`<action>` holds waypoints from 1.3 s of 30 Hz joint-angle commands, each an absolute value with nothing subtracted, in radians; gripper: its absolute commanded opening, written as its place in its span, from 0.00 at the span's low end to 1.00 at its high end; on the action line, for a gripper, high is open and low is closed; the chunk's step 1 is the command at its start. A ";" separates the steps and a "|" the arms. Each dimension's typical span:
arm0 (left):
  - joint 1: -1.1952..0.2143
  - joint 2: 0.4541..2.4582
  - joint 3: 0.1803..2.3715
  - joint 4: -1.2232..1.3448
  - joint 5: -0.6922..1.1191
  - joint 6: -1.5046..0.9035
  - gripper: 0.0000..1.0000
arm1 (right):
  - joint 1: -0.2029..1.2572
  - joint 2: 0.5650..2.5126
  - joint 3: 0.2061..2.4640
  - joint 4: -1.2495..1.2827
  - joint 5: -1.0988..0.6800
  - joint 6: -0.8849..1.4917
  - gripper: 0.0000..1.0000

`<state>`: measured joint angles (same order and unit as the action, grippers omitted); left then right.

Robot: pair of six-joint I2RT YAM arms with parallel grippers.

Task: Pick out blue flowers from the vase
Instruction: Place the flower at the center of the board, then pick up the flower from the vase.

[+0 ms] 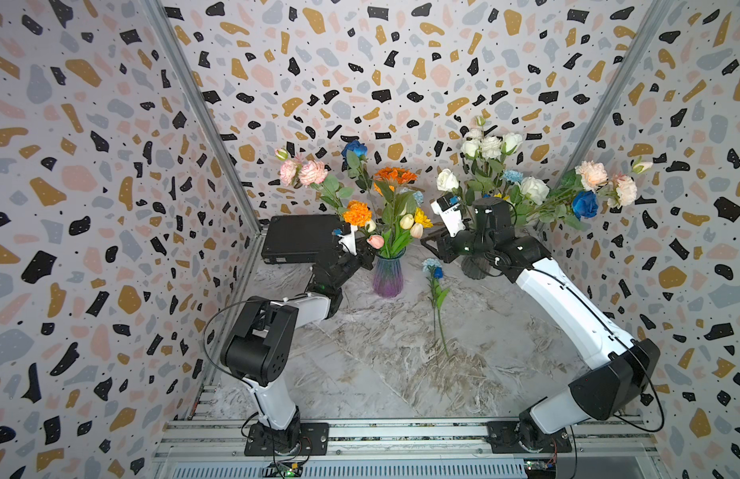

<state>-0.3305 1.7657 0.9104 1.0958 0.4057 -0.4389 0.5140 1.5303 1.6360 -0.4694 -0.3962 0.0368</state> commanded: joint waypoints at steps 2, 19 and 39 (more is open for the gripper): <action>-0.333 1.775 0.896 1.151 0.422 -0.454 0.16 | 0.569 1.579 1.734 -0.475 -0.462 -0.048 0.35; -0.334 1.790 0.908 1.163 0.444 -0.454 0.16 | 0.605 2.093 2.480 -0.670 -0.559 -0.125 0.35; -0.334 1.780 0.902 1.158 0.451 -0.454 0.16 | 0.606 2.271 2.551 -0.501 -0.333 -0.201 0.34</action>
